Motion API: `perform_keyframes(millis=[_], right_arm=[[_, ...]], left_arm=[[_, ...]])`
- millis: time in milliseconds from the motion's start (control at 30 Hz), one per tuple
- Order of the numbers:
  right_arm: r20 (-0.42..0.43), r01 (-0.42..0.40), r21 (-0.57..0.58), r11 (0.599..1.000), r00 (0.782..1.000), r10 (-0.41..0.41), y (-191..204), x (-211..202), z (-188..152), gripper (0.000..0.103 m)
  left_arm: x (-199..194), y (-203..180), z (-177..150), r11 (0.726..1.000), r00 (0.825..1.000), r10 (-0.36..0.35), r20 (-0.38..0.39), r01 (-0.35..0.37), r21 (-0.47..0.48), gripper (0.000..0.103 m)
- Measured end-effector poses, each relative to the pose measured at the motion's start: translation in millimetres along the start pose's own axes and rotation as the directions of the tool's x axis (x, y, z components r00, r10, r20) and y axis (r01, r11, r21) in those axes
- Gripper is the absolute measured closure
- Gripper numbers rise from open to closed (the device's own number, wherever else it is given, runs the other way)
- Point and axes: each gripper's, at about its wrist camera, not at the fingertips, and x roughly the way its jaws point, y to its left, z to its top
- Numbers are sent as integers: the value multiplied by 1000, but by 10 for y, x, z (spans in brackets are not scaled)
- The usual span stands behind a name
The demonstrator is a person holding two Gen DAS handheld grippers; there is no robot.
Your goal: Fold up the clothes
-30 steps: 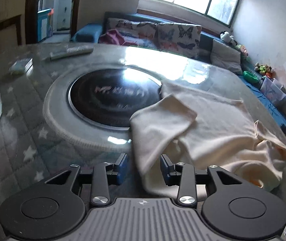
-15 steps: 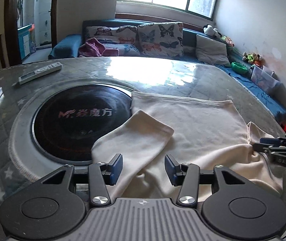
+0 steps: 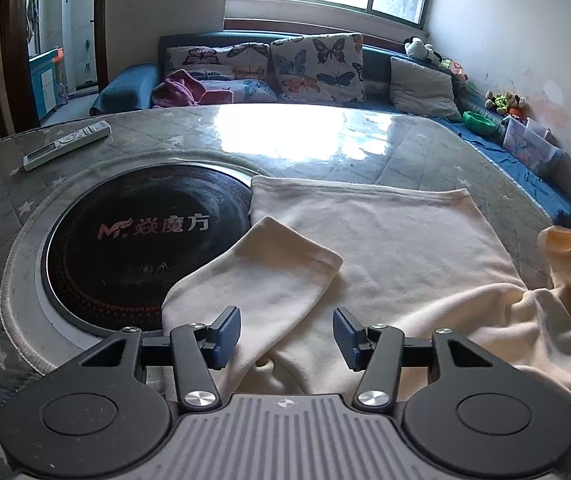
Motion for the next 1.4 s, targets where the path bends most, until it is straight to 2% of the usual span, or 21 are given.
perform_keyframes(millis=[200,333,500,700,867,1100,1200,1267,1400], right_arm=[[-36,153,117,981,988,-150,-649,-127,-208,99],[-89,200,173,964,978,-187,-932,-116,-415,97],[-131,258,192,947,963,-236,-1017,-48,-596,90],[-75,163,168,972,986,-152,-801,-44,-475,88],[-95,81,135,988,993,-68,-540,126,-467,85],[-117,58,117,991,992,-44,-368,250,-474,79],[-120,60,125,990,992,-45,-368,259,-472,72],[-121,63,125,990,991,-47,-374,261,-476,71],[-124,66,123,990,991,-51,-379,265,-471,70]], left_arm=[[36,-37,-24,1000,1000,5,-14,-5,10,47],[46,-53,-19,1000,1000,12,-20,-11,20,46],[45,-62,-7,999,1000,22,-21,-22,26,46],[60,-99,35,999,999,32,-15,-31,43,46],[136,-202,122,995,999,32,8,-33,98,47],[457,-329,195,983,999,39,-11,-37,179,49],[570,-359,168,978,999,48,-6,-46,204,50],[590,-358,171,978,999,37,8,-38,207,60],[600,-282,186,983,1000,21,19,-24,184,87]])
